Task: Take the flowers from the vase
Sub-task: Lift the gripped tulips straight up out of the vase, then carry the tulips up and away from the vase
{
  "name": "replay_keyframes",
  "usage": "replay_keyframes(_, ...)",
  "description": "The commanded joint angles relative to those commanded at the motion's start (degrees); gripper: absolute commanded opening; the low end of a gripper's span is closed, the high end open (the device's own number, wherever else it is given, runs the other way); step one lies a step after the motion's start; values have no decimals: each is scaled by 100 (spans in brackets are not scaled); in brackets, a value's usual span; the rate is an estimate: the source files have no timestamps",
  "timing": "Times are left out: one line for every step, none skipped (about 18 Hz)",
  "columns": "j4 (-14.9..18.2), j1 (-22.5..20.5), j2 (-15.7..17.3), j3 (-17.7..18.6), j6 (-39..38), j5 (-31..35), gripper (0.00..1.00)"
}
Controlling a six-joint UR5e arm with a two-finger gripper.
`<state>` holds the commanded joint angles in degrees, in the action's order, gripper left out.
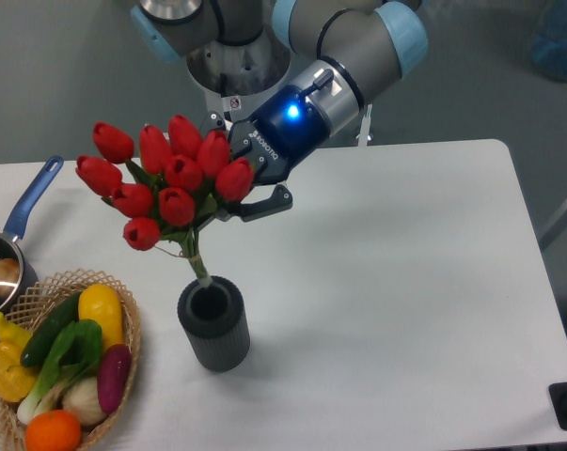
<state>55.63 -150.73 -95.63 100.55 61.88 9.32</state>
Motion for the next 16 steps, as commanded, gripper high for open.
replay_keyframes(0, -35, 18, 0, -9, -9, 41)
replay_keyframes(9, -105, 53, 0, -26, -9, 41)
replay_keyframes(9, -132, 62, 9, -79, -9, 41)
replay_keyframes(17, -219, 62, 9, -105, -1, 41)
replay_keyframes(18, -281, 62, 35, -123, 8, 41)
replay_keyframes(18, -325, 70, 52, -132, 8, 41)
replay_keyframes(26, -404, 70, 53, -132, 17, 41)
replay_keyframes(26, -474, 88, 53, -141, 26, 41)
replay_keyframes(26, -536, 88, 61, -149, 52, 41)
replay_keyframes(26, -632, 88, 61, -184, 70, 41)
replay_keyframes(26, -729, 88, 61, -219, 78, 41)
replay_keyframes(35, -843, 88, 61, -228, 87, 41)
replay_keyframes(35, -957, 79, 61, -237, 96, 41)
replay_keyframes(26, -1071, 71, 61, -229, 105, 41)
replay_keyframes(26, -1220, 62, 61, -229, 105, 41)
replay_keyframes(26, -1370, 44, 61, -229, 105, 41)
